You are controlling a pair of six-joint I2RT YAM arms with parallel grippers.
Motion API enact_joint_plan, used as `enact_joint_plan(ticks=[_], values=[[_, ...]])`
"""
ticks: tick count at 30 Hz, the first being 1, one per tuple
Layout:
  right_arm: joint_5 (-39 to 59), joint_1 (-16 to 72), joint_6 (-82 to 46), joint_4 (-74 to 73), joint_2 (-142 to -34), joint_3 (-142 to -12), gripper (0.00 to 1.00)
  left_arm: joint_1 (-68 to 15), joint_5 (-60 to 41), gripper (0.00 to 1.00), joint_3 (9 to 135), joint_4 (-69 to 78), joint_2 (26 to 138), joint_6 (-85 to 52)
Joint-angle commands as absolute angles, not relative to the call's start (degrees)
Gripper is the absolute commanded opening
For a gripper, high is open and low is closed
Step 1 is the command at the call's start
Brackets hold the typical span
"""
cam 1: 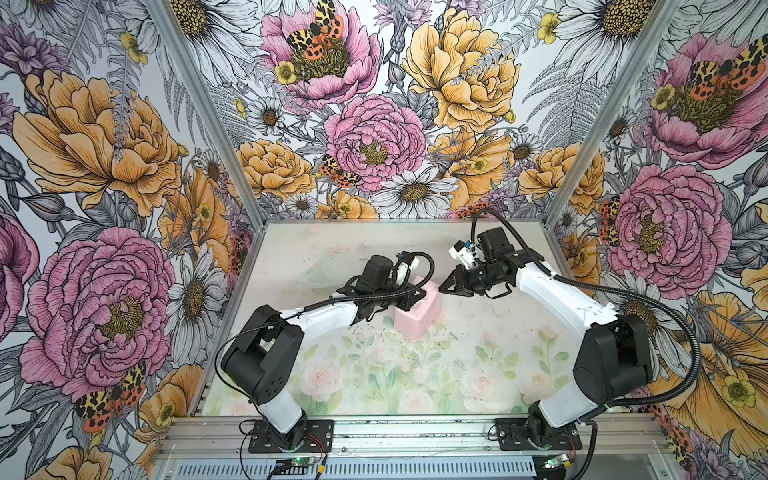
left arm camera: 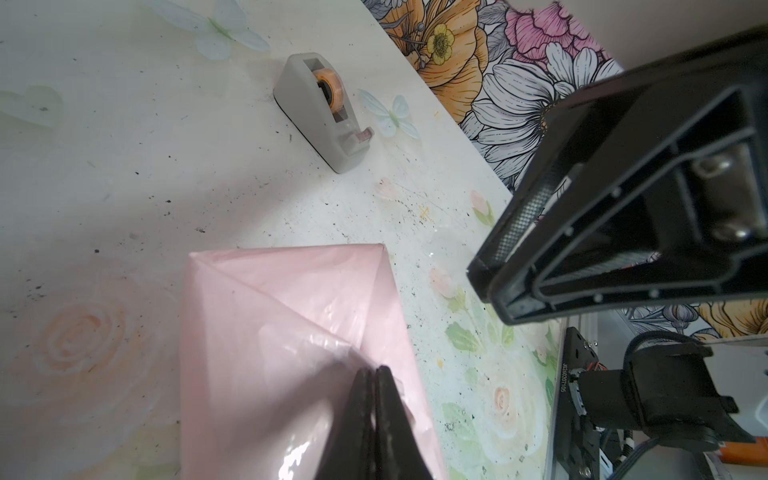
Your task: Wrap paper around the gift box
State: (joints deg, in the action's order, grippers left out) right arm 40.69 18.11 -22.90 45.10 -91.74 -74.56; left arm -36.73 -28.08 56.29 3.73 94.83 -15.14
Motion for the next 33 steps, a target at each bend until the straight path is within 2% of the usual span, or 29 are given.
enact_joint_plan(ticks=[1,13,21,33], values=[[39.9,19.3,-23.6,41.6,-94.2,-77.1,0.14,-37.4,-26.2,0.08,54.4,-1.8,95.1,-13.6],[40.7,21.3,-24.3,37.9,-100.0,-78.5,0.0,-38.0,-25.9,0.07,54.4,-1.8,95.0,-12.8],[36.4,20.7,-25.1,38.0,-102.3,-75.8,0.0,-39.1,-24.6,0.08,53.7,-2.1,93.5,-10.8],[36.1,20.8,-25.8,38.0,-101.7,-73.9,0.0,-40.9,-24.3,0.08,52.8,-2.2,92.1,-7.6]])
